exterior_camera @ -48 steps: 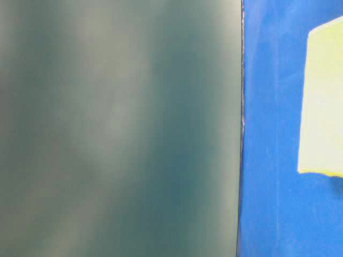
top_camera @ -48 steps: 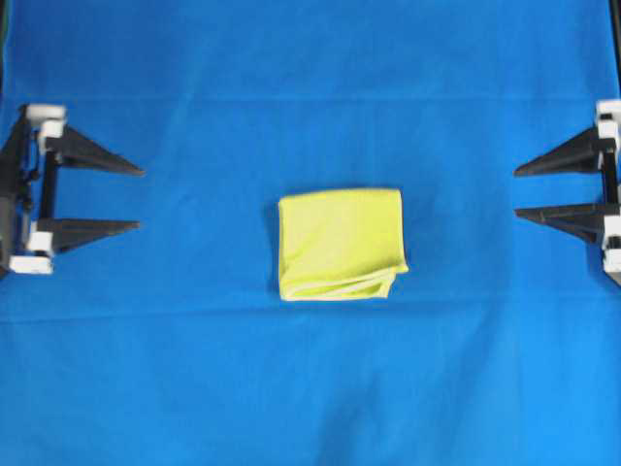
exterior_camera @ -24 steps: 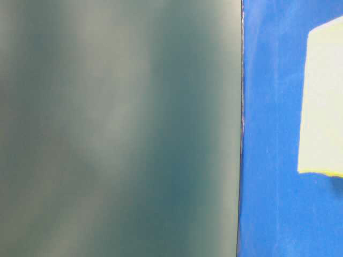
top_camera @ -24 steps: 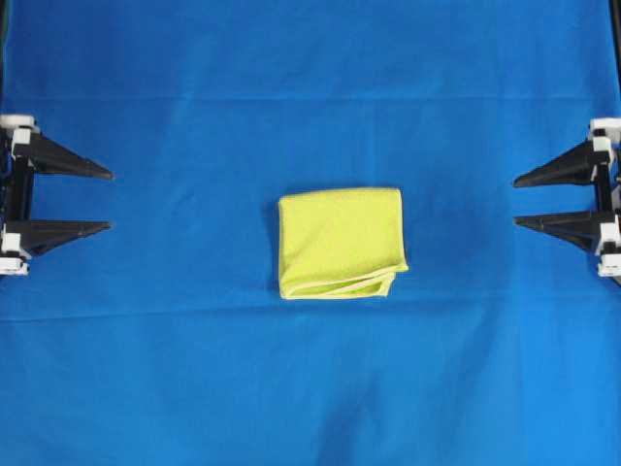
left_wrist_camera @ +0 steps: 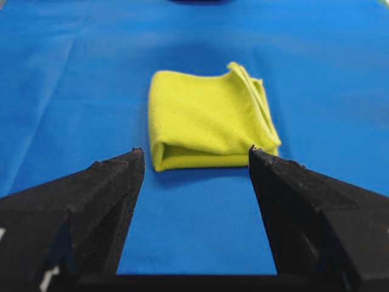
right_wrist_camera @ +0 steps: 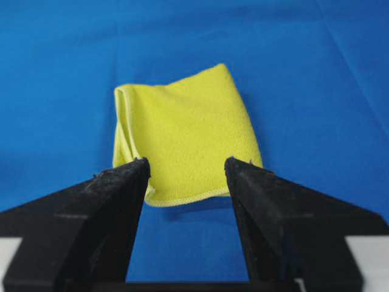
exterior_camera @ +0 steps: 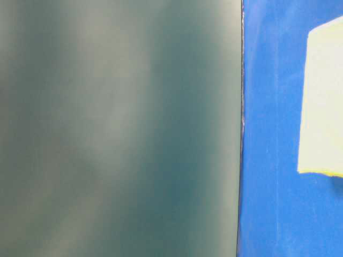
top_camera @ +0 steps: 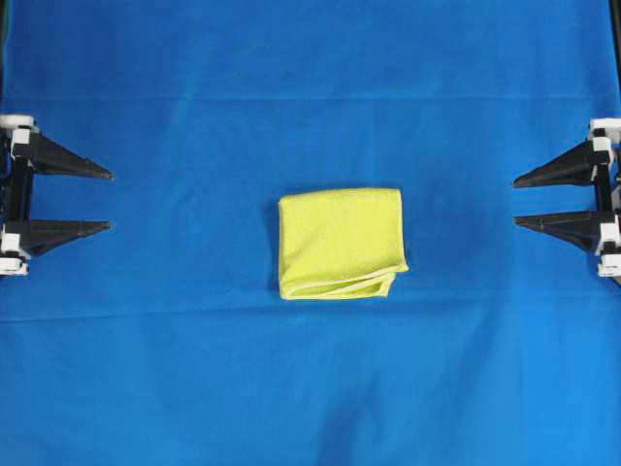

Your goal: Fold the yellow towel.

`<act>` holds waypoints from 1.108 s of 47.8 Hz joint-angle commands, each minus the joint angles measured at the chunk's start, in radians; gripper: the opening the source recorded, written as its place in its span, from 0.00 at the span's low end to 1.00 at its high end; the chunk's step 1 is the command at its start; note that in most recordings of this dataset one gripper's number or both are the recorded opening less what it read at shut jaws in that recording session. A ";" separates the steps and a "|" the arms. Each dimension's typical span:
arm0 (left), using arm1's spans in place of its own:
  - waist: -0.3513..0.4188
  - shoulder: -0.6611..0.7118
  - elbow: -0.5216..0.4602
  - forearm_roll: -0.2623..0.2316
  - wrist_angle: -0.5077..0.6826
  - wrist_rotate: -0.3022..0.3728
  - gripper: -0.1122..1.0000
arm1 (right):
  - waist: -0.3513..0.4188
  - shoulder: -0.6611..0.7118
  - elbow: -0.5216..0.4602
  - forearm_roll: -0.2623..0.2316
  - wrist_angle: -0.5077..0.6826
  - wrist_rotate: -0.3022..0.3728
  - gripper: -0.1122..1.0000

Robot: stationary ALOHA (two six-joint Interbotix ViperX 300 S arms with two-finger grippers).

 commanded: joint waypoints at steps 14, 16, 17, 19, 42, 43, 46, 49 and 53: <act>0.003 0.005 -0.012 0.000 -0.006 0.000 0.70 | -0.002 0.005 -0.015 0.000 -0.003 0.000 0.62; 0.003 0.005 -0.011 -0.002 -0.006 -0.002 0.70 | 0.000 0.005 -0.017 0.000 -0.003 0.000 0.62; 0.003 0.005 -0.011 -0.002 -0.006 -0.002 0.70 | -0.002 0.005 -0.015 -0.002 -0.005 0.000 0.62; 0.003 0.005 -0.012 0.000 -0.006 -0.002 0.70 | -0.002 0.005 -0.015 -0.002 -0.003 0.000 0.62; 0.003 -0.006 -0.015 -0.002 0.009 -0.002 0.70 | -0.002 0.005 -0.017 -0.003 0.003 -0.002 0.62; 0.003 -0.008 -0.014 -0.002 0.009 0.000 0.70 | -0.002 0.005 -0.017 -0.003 0.003 -0.002 0.62; 0.003 -0.011 -0.015 -0.002 0.015 -0.002 0.70 | -0.002 0.005 -0.017 -0.003 0.002 -0.002 0.62; 0.003 -0.015 -0.017 -0.002 0.021 0.000 0.70 | 0.000 0.005 -0.017 -0.003 0.003 -0.002 0.62; 0.003 -0.018 -0.017 -0.002 0.026 -0.002 0.70 | -0.002 0.005 -0.017 -0.003 0.003 -0.002 0.62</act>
